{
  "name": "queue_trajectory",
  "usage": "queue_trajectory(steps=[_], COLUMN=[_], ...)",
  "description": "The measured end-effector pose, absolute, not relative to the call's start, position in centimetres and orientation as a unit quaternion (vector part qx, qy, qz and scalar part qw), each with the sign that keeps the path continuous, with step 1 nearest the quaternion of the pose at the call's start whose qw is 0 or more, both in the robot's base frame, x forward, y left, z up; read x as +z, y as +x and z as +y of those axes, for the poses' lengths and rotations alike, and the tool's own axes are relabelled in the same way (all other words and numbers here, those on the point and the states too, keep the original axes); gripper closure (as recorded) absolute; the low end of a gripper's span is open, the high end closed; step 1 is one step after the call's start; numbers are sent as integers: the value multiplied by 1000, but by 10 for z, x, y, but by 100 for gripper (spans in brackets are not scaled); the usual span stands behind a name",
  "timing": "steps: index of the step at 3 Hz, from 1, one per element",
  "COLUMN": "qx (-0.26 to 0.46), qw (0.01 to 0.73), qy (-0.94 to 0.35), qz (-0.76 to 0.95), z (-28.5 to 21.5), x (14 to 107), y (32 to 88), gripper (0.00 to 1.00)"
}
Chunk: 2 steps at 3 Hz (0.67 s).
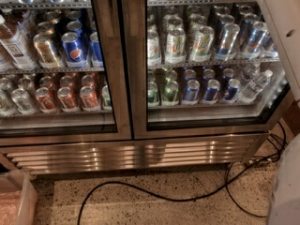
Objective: Open right fridge door
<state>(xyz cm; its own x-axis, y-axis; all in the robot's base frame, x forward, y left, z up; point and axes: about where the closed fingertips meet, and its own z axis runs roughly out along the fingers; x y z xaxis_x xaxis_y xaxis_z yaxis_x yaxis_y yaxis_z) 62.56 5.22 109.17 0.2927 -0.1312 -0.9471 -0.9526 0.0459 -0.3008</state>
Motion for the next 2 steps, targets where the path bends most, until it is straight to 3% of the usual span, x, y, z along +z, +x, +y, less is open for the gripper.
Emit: queue_trajectory(steps=[2], qx=[371], qw=[570], qy=[-576], qz=[454], z=[49], x=[1108], y=[624], gripper=[100])
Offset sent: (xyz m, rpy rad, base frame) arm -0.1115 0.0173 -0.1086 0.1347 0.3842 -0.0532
